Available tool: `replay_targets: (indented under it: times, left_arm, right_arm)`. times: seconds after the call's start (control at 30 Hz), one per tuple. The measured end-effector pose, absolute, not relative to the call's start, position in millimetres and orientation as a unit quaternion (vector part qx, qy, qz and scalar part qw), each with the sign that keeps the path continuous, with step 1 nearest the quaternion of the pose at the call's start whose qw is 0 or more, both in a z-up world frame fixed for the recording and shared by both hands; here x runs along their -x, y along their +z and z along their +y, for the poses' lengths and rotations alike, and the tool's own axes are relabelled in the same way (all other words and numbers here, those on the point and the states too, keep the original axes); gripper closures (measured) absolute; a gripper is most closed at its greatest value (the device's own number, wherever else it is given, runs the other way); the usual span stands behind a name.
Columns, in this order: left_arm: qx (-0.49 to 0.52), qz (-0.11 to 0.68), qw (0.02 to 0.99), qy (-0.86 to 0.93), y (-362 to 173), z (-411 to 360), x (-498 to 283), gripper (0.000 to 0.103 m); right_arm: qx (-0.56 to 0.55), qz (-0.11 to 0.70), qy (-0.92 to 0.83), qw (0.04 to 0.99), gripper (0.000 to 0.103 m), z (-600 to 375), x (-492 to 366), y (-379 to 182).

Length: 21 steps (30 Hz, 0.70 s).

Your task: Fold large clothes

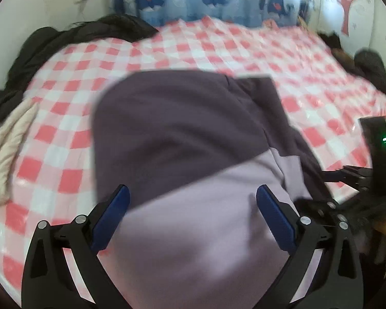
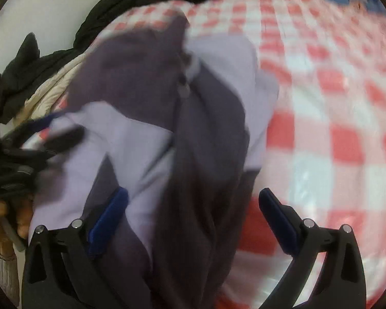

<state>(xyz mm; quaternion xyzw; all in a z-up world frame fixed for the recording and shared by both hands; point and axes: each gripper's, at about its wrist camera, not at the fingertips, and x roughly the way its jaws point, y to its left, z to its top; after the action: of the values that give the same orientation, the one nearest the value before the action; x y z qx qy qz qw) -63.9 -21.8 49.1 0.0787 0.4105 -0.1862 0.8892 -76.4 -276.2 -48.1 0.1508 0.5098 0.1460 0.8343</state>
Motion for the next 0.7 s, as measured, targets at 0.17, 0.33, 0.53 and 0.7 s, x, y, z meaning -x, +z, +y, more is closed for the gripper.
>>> replay_targets:
  times: [0.17, 0.33, 0.53, 0.7]
  left_arm:
    - [0.062, 0.442, 0.885, -0.136, 33.3, 64.1, 75.3, 0.008]
    - [0.189, 0.505, 0.804, -0.250, -14.4, 68.9, 70.4, 0.007]
    - [0.082, 0.485, 0.844, -0.216, 10.4, 52.3, 79.8, 0.007]
    - [0.071, 0.470, 0.865, -0.158, 19.5, 95.3, 93.8, 0.007]
  right_arm:
    - [-0.067, 0.501, 0.105, 0.856, 0.006, -262.2, 83.3, -29.7]
    - [-0.128, 0.493, 0.090, 0.856, 0.006, -269.0, 91.5, -39.7]
    - [-0.336, 0.481, 0.123, 0.800, 0.005, -272.2, 87.7, -83.6]
    - [-0.291, 0.478, 0.164, 0.813, 0.006, -211.2, 74.8, -68.3]
